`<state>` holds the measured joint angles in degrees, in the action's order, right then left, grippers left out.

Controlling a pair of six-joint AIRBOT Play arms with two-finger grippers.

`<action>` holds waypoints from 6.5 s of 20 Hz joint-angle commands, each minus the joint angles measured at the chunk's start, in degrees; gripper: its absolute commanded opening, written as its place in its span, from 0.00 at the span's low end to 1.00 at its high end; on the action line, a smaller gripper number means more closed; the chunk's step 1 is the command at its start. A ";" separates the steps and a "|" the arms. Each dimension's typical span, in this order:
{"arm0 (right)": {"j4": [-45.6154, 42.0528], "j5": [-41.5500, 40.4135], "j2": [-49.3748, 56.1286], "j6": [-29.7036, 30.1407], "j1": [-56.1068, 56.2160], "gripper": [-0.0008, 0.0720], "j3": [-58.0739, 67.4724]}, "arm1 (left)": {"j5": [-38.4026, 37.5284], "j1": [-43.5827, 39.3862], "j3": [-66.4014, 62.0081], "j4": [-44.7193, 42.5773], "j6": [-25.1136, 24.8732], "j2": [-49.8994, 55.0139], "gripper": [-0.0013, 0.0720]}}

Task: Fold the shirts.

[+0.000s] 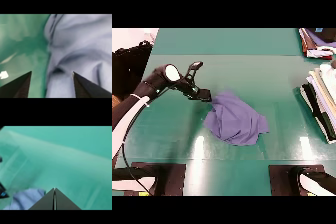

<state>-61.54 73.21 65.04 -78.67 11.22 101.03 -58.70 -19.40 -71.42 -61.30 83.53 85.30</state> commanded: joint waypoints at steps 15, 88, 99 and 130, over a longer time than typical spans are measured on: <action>2.69 10.34 3.74 -2.10 0.98 0.64 -41.33 | 4.22 2.71 -6.05 6.82 -4.55 5.09 0.05; 0.07 3.26 17.38 -4.17 7.37 0.03 -20.33 | -2.84 12.55 -4.98 1.75 -10.16 -10.16 0.61; 0.07 3.37 17.38 -4.20 7.37 0.03 -20.33 | 3.93 12.66 -4.98 15.15 -7.96 10.32 0.60; -9.01 5.84 -6.08 -1.27 -1.27 0.03 20.59 | -0.81 14.91 -37.73 -3.21 -5.92 -42.07 0.05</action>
<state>-69.95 79.94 59.51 -79.85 11.84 118.30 -58.39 -4.56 -107.26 -64.03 77.67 43.38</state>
